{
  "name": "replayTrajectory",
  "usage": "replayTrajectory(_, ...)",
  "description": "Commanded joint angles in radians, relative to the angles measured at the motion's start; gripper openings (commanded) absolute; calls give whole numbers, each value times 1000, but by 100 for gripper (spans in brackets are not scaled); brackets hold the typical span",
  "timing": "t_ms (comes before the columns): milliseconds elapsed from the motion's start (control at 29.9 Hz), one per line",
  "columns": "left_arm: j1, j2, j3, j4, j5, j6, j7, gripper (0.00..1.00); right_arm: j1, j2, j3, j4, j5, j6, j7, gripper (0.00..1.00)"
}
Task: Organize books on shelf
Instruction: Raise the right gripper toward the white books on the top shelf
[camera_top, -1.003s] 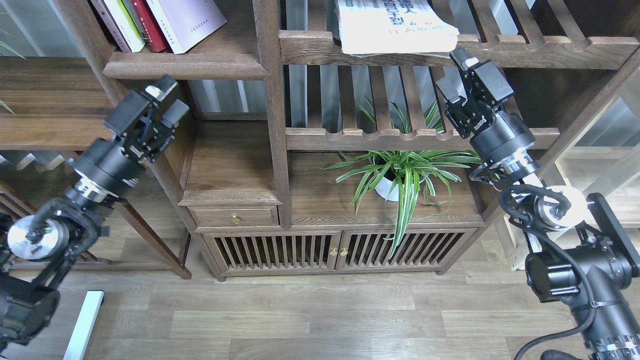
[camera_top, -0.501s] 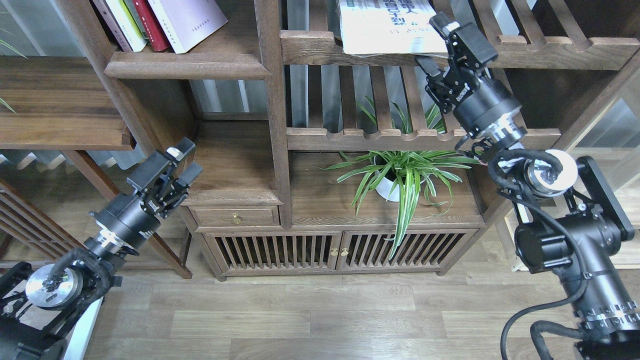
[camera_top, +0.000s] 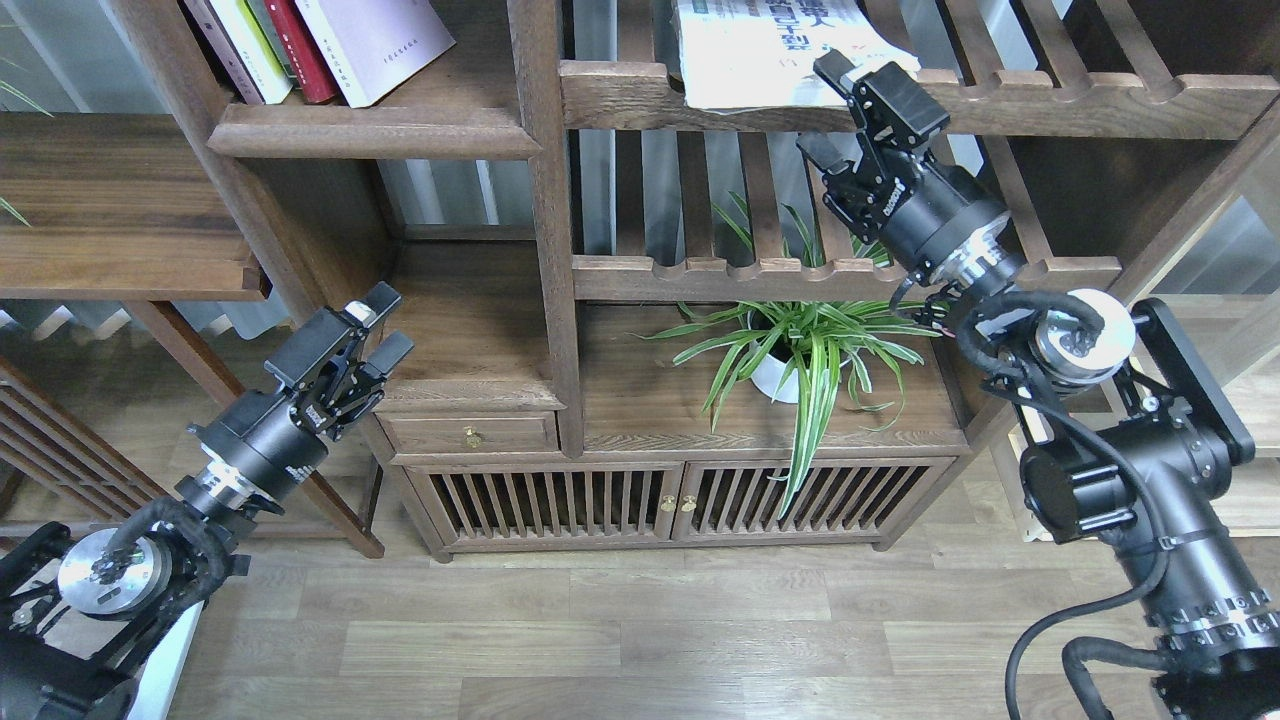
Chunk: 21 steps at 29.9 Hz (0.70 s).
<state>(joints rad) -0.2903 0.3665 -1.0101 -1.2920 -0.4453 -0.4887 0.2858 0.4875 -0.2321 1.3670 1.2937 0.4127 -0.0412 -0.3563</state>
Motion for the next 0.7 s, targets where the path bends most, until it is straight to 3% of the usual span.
replayTrajectory(0,3,0,-1,-1,4,0,0,96,22,2,-3,-4,0,-16,-1,91)
replayTrajectory(468,22,2,-4,7,4,0,0,96,112,20,1,-8,0,-187,17,92)
replayTrajectory(669,16,0,-1,19,5,0,1,97,131,20,11,-8,-2,-273,68,93)
